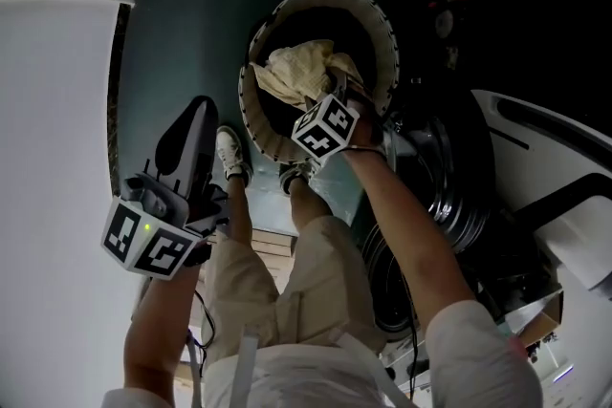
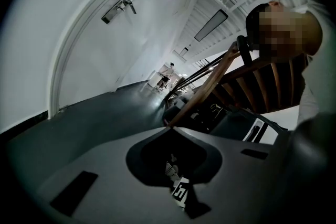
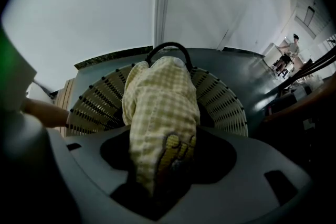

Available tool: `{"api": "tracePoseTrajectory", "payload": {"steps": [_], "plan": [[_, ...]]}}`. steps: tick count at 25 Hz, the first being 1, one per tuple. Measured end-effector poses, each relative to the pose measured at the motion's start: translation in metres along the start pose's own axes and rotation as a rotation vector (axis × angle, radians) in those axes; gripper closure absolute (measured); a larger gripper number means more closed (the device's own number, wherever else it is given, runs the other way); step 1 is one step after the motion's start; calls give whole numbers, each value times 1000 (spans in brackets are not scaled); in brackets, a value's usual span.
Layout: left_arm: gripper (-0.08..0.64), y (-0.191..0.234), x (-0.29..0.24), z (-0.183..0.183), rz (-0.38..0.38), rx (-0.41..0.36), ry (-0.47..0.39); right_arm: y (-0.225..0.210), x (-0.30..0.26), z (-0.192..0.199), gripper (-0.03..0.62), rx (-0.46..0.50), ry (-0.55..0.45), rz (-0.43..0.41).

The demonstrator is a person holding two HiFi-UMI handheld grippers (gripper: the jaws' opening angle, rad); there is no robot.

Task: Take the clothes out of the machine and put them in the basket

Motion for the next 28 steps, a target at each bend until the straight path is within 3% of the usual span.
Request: {"api": "tracePoseTrajectory", "payload": {"steps": [3, 6, 10, 20, 28], "plan": [[546, 8, -6, 4, -12, 6, 7, 6, -24, 4, 310, 33, 37, -25], [546, 8, -9, 3, -18, 3, 12, 13, -38, 10, 233, 50, 75, -75], [546, 6, -7, -2, -22, 3, 18, 21, -35, 12, 210, 40, 85, -111], [546, -16, 0, -26, 23, -10, 3, 1, 16, 12, 215, -1, 65, -61], [546, -38, 31, -58, 43, -20, -31, -22, 87, -13, 513, -56, -15, 24]]}}
Point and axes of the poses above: the fingertips, and each gripper's own axes: x backward along the fingers, y to its left, z out of its underside, the point moved 1 cm from there along x, backward along the fingers, and after that the axes turned 4 degrees about y, right-handed, at the moved point
